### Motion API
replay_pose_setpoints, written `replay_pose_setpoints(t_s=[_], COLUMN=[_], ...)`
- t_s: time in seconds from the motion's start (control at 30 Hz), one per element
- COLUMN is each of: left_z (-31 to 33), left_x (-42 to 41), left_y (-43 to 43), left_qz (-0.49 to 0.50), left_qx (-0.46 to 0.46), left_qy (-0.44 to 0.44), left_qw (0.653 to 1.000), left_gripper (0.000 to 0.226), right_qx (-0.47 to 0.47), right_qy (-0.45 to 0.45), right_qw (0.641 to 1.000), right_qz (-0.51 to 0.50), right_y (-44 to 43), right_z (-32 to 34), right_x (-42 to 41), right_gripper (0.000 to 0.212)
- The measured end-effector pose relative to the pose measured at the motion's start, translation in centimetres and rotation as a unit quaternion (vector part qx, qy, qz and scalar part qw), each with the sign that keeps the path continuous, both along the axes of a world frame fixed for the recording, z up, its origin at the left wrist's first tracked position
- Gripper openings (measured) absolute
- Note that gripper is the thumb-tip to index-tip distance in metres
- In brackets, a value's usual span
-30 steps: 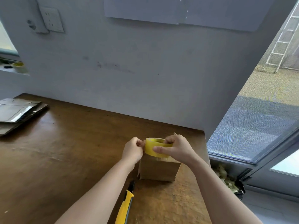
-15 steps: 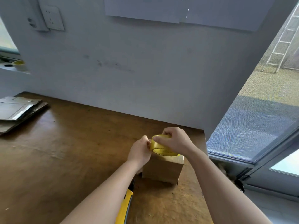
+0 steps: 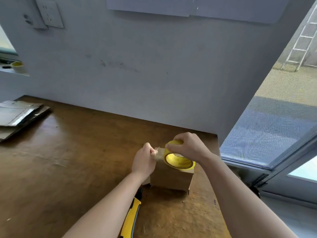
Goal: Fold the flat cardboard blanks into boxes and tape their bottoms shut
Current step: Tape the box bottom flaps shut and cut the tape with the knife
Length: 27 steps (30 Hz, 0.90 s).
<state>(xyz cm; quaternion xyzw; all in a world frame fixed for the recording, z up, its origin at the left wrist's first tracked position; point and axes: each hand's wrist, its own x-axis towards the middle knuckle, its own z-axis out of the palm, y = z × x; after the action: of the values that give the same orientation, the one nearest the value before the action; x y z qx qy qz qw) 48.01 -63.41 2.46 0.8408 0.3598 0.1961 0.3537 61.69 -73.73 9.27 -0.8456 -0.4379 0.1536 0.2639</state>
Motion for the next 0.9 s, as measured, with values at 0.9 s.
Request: replay_pose_setpoints(t_s=[0.9], left_z=[-4.2], left_x=[-0.3], left_y=[-2.0], left_qz=[0.161], left_qx=[-0.224], left_qy=[-0.039], left_qw=[0.96], left_gripper=[0.014], right_qx=[-0.038], right_qy=[-0.029], right_qw=[0.999], right_qz=[-0.02], right_y=[0.0], right_z=[-3.6], right_x=[-0.1], right_gripper=[0.024])
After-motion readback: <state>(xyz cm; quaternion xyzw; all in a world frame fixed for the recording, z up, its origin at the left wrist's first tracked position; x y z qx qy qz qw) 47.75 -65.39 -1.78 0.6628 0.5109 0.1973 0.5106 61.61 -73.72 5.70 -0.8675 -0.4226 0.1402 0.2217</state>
